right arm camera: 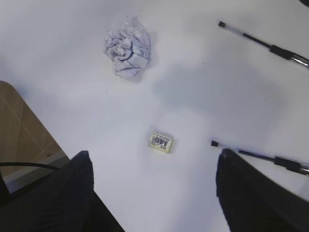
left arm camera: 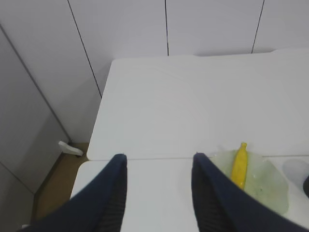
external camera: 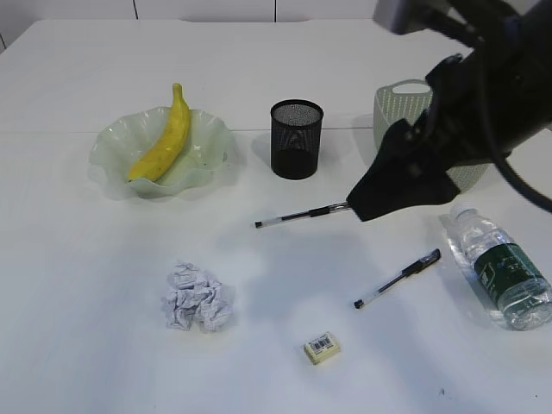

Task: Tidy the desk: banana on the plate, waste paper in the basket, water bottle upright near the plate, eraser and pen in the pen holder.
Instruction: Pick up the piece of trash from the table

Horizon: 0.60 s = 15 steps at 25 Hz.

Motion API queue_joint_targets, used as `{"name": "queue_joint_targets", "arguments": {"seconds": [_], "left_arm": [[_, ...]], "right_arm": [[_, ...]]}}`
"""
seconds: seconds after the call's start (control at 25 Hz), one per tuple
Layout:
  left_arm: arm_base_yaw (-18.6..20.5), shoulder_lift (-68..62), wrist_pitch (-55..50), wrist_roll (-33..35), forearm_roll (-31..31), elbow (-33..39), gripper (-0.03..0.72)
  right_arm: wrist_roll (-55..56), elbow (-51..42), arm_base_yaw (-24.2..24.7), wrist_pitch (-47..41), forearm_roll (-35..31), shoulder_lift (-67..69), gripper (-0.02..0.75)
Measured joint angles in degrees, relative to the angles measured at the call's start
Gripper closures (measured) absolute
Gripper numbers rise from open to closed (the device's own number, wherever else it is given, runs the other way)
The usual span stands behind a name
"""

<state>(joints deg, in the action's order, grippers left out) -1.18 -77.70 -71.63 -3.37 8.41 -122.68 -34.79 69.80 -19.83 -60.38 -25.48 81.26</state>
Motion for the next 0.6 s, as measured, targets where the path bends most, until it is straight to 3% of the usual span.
{"name": "queue_joint_targets", "arguments": {"seconds": [0.28,0.6], "left_arm": [[0.0,4.4,-1.4,0.7,0.0,6.8,0.377],[0.0,8.0,-1.4,0.7,0.1,10.0,0.377]], "right_arm": [[-0.1,1.8,-6.6,0.0,0.4,6.9,0.152],[-0.1,6.0,-7.1,0.1,0.6,13.7,0.153]]}}
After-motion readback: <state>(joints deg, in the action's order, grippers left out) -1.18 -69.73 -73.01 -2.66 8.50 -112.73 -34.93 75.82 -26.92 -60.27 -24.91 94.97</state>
